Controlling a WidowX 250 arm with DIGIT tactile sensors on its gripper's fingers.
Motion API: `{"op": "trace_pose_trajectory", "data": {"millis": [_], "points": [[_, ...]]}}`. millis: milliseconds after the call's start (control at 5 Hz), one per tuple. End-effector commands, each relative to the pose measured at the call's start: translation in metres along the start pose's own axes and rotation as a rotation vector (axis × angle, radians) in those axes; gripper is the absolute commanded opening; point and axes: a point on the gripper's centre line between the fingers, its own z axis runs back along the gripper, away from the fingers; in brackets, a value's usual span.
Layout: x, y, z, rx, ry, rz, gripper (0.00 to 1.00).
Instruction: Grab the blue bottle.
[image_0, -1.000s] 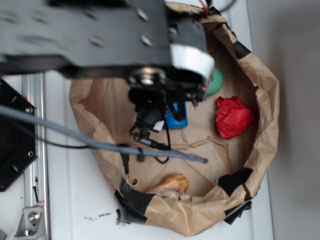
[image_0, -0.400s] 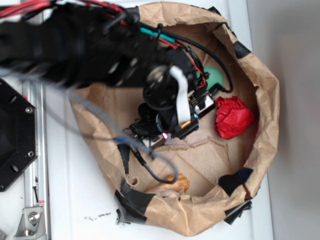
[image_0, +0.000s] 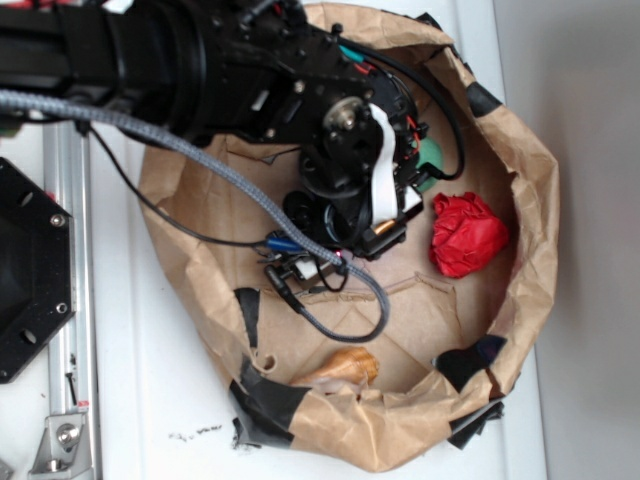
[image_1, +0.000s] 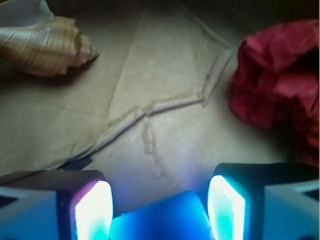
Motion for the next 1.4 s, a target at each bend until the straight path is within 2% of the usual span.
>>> {"op": "trace_pose_trajectory", "data": {"millis": [0, 200, 400, 600, 800, 1000, 1200], "points": [[0.035, 0.011, 0.084, 0.165, -0.109, 0.039, 0.00], [0.050, 0.018, 0.102, 0.178, -0.109, 0.128, 0.00], [0.062, 0.019, 0.124, 0.163, 0.048, 0.384, 0.00], [0.069, 0.009, 0.118, 0.174, 0.341, 0.562, 0.00], [0.068, 0.001, 0.116, 0.151, 0.318, 0.704, 0.00], [0.065, -0.006, 0.115, 0.289, 0.218, 0.871, 0.00], [0.064, -0.011, 0.115, 0.334, 0.139, 0.902, 0.00]]}}
